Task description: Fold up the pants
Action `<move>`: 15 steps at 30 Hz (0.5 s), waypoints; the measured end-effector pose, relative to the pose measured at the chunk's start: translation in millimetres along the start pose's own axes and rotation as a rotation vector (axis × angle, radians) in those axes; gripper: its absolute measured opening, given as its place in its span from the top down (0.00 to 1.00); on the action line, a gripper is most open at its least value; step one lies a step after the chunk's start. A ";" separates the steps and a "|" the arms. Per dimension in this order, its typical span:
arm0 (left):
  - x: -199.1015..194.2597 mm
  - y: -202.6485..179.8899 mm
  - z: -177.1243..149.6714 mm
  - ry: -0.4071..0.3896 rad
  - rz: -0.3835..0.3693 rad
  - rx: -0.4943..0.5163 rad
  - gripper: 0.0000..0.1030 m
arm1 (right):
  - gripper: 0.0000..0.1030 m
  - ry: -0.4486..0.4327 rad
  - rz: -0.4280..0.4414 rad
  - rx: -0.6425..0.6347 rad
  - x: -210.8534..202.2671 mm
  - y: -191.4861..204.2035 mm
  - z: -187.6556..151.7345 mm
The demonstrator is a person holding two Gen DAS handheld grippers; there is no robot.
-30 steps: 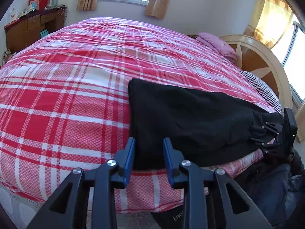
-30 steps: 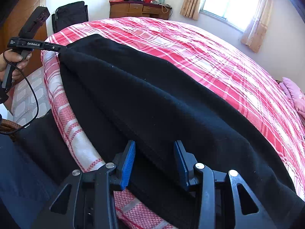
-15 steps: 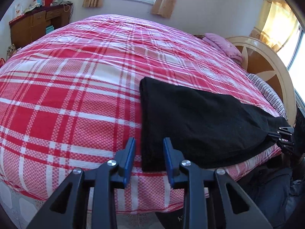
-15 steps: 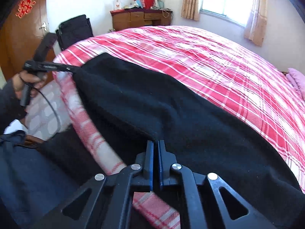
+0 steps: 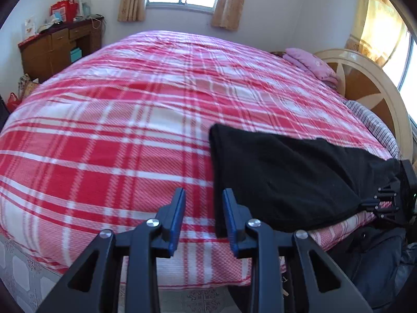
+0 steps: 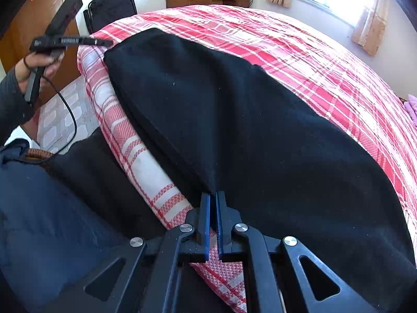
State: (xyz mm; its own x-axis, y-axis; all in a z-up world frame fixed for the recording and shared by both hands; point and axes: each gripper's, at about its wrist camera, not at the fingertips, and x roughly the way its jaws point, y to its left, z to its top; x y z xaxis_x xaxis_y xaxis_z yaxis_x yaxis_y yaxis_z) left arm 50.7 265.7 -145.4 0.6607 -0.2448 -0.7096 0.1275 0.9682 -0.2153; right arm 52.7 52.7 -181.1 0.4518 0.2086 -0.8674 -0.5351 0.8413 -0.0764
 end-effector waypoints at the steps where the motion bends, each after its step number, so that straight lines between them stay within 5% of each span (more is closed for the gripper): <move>1: -3.9 0.3 2.1 -0.011 0.005 -0.003 0.70 | 0.96 -0.001 0.005 0.000 -0.8 -0.6 0.9; 6: -14.8 -27.6 16.3 -0.058 -0.022 0.058 0.70 | 0.89 -0.018 0.081 0.056 -15.6 -19.4 6.1; 11: 8.1 -90.1 20.8 -0.024 -0.137 0.180 0.64 | 0.54 -0.099 0.121 0.144 -39.8 -47.9 23.3; 15: 40.3 -142.8 13.4 0.048 -0.241 0.268 0.64 | 0.54 -0.140 0.190 0.301 -40.0 -84.8 51.4</move>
State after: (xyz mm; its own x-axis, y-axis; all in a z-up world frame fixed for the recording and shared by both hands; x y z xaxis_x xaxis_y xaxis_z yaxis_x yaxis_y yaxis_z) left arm 69.0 118.3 -134.3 0.5532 -0.4635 -0.6922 0.4689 0.8601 -0.2012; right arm 116.7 -1.4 -114.6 0.4689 0.4237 -0.7750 -0.3948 0.8854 0.2452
